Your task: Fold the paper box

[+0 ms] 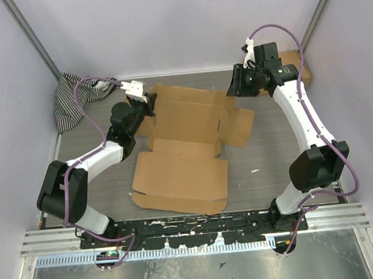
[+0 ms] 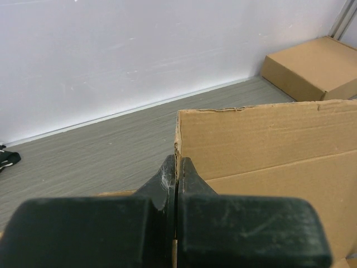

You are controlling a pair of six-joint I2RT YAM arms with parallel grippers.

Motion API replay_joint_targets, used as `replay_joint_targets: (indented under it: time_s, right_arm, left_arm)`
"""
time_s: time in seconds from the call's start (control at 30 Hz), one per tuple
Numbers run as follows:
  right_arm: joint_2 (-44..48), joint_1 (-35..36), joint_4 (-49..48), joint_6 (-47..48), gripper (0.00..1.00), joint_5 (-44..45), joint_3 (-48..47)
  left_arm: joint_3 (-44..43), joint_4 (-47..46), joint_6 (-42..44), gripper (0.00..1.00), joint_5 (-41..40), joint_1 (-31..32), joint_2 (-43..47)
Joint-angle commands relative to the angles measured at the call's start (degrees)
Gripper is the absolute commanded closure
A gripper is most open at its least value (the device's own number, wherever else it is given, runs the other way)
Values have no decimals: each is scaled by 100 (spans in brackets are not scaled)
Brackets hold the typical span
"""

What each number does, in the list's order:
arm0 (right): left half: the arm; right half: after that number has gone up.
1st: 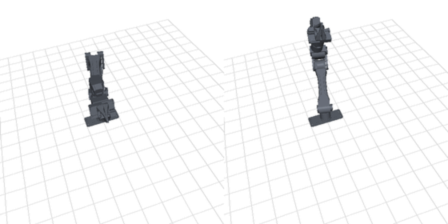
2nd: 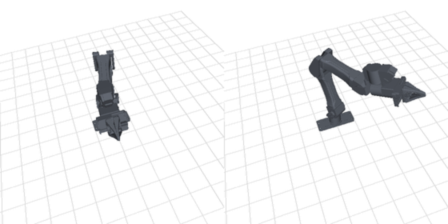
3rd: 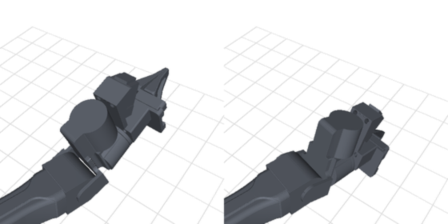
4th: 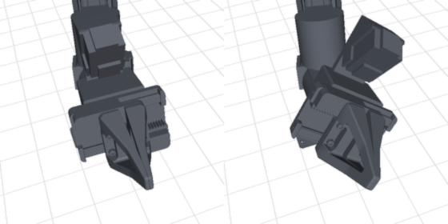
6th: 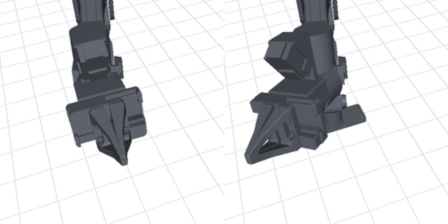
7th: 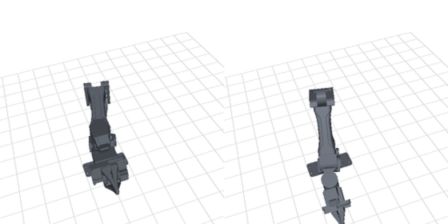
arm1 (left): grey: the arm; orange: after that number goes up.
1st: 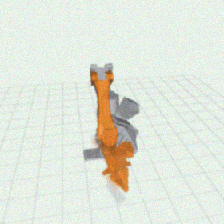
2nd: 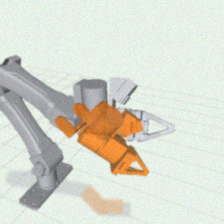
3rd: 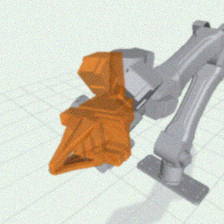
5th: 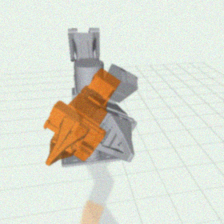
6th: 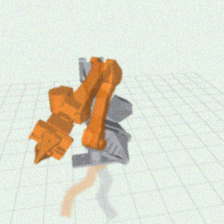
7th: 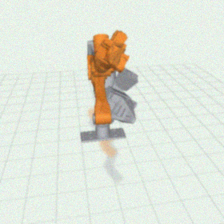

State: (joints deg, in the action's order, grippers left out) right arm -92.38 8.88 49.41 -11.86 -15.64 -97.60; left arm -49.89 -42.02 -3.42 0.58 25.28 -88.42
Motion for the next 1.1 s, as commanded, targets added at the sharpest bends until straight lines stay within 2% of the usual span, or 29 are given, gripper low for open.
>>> replay_joint_targets:
  time_s: [0.0, 0.27, 0.53, 0.57, 0.6, 0.67, 0.8, 0.9, 0.93, 1.07]
  right_arm:
    - [-78, 25, 37, 122, 56, -258, -215]
    - [-188, 53, 97, 144, 62, -124, -208]
    - [-347, 307, 248, 220, 98, 62, -223]
    - [-369, 360, 253, 211, 99, 203, -231]
    - [-387, 408, 253, 207, 99, 368, -239]
    - [-395, 488, 182, 146, 99, 714, -273]
    - [-239, 614, -449, 99, 99, 1416, -23]
    - [105, 698, -1411, 74, 99, 1585, 554]
    - [259, 719, -1797, 48, 99, 1587, 806]
    - [804, 859, -3255, -3, 99, 1795, 1724]
  left_arm:
    - [116, -549, 70, 100, 45, 29, 235]
    - [208, -731, 70, 100, 80, 39, 312]
    - [160, -656, -31, 100, -17, 48, 291]
    - [114, -517, -68, 99, -65, 50, 307]
    - [65, -381, -116, 94, -115, 49, 327]
    - [-50, 14, -219, 72, -263, 49, 435]
    - [-257, 984, -403, 40, -430, 47, 903]
    - [-347, 1723, -586, 7, -597, 50, 1249]
    - [-412, 1987, -718, 1, -753, 50, 1316]
    - [-1015, 3645, -997, 2, -1135, 41, 1327]
